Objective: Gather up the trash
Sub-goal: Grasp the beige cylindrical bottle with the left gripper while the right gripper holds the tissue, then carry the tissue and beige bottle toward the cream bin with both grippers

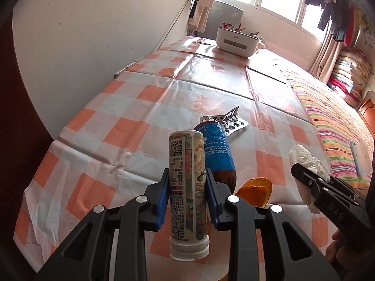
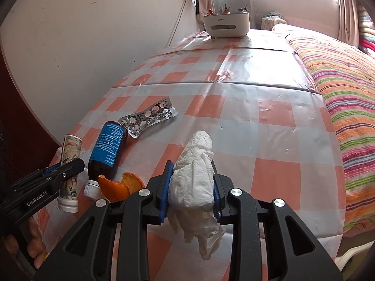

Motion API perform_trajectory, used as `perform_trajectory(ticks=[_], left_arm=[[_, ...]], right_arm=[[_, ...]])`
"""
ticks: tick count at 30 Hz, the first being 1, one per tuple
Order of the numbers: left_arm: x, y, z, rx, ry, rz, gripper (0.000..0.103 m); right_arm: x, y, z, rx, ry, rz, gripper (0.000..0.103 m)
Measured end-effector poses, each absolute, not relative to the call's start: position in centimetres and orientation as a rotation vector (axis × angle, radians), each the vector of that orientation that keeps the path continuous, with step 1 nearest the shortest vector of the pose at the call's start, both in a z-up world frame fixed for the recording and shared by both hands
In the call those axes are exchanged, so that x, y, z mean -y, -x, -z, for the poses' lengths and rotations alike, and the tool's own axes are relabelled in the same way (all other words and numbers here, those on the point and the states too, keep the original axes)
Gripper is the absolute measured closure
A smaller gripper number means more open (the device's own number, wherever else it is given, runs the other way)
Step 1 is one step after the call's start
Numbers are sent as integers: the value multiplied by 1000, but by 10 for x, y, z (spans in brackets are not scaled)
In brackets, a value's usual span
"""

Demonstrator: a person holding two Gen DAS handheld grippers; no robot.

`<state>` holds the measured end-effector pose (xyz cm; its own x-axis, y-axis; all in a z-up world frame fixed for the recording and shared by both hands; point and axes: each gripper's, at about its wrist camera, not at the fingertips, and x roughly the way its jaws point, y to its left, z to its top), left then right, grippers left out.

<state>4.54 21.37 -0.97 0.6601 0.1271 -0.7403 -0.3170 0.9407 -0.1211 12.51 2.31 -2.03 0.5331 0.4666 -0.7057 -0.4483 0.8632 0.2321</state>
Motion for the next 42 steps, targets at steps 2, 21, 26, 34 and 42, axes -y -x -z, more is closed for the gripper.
perform_trajectory(ticks=[2, 21, 26, 34, 42], left_arm=[[-211, -44, 5, -793, 259, -234, 75], [-187, -28, -7, -737, 218, -224, 75], [-178, -20, -17, -702, 196, -240, 75], [-166, -5, -29, -681, 174, -266, 75], [-145, 2, -38, -664, 141, -242, 75]], right_arm=[[-23, -123, 18, -834, -8, -529, 74], [-33, -89, -17, -550, 281, -287, 77], [-33, -75, -31, -437, 384, -193, 77], [-31, -58, -47, -317, 494, -92, 77], [-15, -46, -54, -300, 487, -92, 77]])
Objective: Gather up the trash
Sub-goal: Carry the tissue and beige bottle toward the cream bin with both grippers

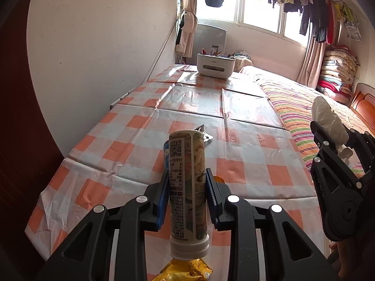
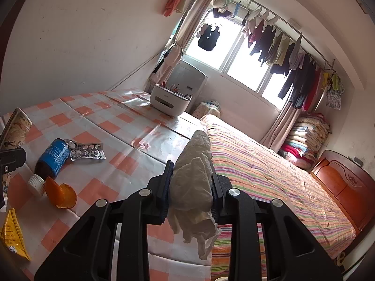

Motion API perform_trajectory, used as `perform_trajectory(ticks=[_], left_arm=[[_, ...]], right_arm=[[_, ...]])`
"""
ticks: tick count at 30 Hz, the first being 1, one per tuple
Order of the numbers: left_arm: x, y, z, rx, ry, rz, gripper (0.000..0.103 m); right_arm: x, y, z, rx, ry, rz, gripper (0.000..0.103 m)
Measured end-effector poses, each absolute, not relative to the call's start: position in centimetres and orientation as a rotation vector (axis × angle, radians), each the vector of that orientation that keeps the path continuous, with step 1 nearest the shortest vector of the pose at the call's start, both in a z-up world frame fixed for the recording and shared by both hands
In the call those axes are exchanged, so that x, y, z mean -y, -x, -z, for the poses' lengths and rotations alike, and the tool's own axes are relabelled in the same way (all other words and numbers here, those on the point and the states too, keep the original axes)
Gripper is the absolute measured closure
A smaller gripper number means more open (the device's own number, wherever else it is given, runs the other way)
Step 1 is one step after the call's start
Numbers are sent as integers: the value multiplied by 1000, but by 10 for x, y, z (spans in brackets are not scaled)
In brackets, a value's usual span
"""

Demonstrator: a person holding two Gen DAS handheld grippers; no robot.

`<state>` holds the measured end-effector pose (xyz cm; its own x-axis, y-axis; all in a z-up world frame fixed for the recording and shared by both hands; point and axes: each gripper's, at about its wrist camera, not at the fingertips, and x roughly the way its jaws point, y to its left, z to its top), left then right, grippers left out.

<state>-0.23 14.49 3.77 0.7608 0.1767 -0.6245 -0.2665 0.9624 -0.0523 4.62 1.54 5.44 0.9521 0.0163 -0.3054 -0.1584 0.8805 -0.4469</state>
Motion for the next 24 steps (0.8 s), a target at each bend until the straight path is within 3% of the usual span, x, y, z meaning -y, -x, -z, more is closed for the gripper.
perform_trajectory(ticks=[24], left_arm=[[-75, 1, -43, -593, 82, 10, 75]], right_arm=[[49, -36, -44, -351, 480, 7, 77]])
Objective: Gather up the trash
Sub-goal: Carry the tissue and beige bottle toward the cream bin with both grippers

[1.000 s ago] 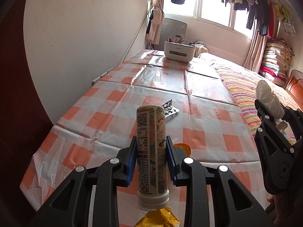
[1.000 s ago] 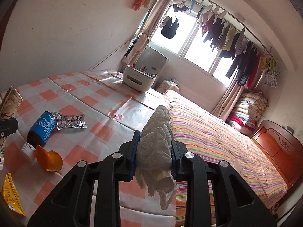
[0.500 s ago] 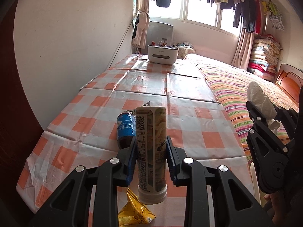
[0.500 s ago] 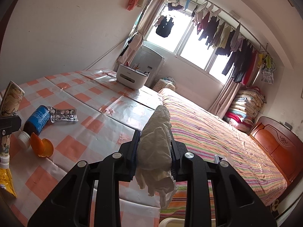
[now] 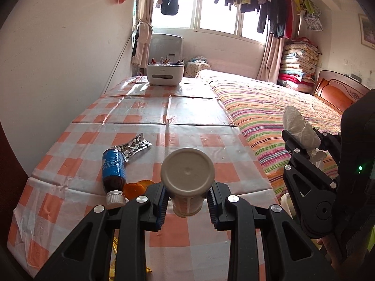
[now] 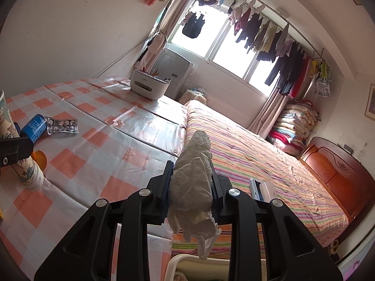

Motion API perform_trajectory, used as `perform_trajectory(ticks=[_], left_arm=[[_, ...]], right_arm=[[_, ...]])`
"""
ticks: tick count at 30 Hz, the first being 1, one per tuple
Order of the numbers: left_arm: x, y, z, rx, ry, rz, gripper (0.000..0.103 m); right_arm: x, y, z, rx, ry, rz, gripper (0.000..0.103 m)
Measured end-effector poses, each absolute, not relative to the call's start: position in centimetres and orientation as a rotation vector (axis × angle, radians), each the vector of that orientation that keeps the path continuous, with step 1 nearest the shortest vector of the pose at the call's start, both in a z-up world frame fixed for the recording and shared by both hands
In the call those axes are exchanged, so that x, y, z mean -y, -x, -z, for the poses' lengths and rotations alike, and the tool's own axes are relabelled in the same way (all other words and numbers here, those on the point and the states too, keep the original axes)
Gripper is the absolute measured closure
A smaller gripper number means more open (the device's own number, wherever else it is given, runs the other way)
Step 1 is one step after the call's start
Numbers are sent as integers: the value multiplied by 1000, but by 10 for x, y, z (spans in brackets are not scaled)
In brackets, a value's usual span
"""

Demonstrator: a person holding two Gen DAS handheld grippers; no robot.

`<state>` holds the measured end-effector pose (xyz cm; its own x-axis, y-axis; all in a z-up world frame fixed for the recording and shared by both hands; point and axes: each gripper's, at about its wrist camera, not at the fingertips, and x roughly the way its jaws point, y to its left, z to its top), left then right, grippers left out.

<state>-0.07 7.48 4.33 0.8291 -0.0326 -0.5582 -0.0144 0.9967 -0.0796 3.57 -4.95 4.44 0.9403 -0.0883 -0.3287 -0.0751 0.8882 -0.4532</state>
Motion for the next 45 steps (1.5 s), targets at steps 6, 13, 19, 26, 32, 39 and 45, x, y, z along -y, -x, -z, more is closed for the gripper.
perform_trajectory(ticks=[6, 13, 19, 26, 32, 39, 45], left_arm=[[-61, 0, -47, -578, 80, 74, 75], [-45, 0, -45, -580, 78, 133, 75], [-32, -2, -41, -600, 84, 174, 75], [-8, 2, -39, -613, 65, 230, 75], [18, 7, -41, -615, 44, 281, 75], [51, 13, -41, -623, 16, 339, 75], [76, 17, -36, -641, -9, 377, 75]], right_arm=[[64, -32, -46, -355, 473, 37, 77], [83, -24, -44, -362, 485, 74, 77], [104, -14, -46, -377, 471, 91, 77], [130, 0, -48, -391, 443, 117, 77], [156, 11, -49, -402, 420, 143, 77], [184, 20, -49, -413, 378, 167, 76], [207, 27, -52, -423, 318, 170, 76]])
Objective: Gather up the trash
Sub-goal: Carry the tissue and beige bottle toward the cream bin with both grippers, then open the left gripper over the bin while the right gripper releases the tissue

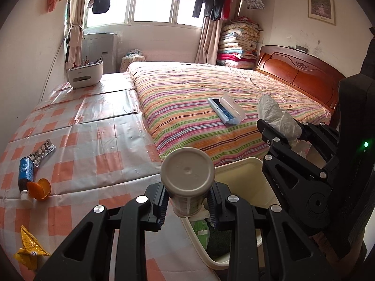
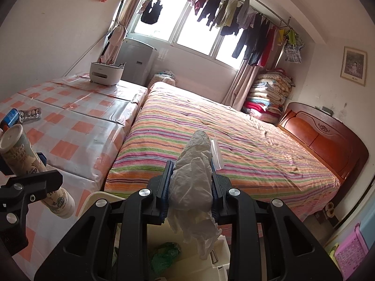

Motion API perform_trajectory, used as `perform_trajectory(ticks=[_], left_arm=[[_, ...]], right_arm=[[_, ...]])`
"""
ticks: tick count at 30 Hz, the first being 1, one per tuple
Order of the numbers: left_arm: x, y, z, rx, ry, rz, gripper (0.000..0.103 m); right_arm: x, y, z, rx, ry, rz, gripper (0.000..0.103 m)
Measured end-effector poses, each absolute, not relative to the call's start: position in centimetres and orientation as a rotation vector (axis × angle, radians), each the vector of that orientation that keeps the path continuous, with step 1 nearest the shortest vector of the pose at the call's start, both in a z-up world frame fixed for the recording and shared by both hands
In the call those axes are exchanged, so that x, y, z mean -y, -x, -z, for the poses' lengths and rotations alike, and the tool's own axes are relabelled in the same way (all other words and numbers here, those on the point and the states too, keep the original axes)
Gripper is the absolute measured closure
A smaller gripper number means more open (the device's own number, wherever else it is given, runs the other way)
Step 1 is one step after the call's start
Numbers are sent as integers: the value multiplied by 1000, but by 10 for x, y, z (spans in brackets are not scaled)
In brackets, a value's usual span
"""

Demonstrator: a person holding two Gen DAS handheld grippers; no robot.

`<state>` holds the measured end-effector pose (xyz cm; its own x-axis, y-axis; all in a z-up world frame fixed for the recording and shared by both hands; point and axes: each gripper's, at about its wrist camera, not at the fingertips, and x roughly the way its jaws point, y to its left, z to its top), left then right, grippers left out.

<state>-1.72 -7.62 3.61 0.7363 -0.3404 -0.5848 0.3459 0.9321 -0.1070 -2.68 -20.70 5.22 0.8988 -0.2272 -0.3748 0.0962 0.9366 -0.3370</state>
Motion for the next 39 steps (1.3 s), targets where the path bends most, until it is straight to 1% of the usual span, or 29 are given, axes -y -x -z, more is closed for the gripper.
perform_trajectory(ticks=[14, 16, 21, 23, 24, 25, 26, 27, 33, 39], left_arm=[[120, 23, -17, -698, -59, 445, 75], [124, 23, -14, -708, -64, 449, 75], [128, 21, -6, -737, -59, 454, 75], [129, 21, -4, -745, -57, 456, 75], [129, 21, -3, -747, -58, 456, 75], [129, 21, -2, -749, -59, 456, 75], [129, 22, -2, -751, -61, 456, 75], [129, 22, -1, -752, -61, 455, 75], [129, 21, 1, -764, -62, 455, 75], [131, 19, 3, -775, -60, 456, 75]], right_arm=[[249, 37, -41, -488, 122, 120, 76], [254, 38, -39, -495, 98, 110, 74], [258, 39, -36, -498, 67, 99, 73], [259, 40, -35, -494, 58, 97, 70], [260, 41, -35, -487, 52, 99, 61], [260, 42, -36, -476, 46, 102, 39], [260, 44, -38, -459, 42, 104, 29], [260, 46, -40, -445, 44, 109, 24], [267, 46, -43, -428, -7, 102, 23], [289, 55, -48, -378, -127, 120, 22]])
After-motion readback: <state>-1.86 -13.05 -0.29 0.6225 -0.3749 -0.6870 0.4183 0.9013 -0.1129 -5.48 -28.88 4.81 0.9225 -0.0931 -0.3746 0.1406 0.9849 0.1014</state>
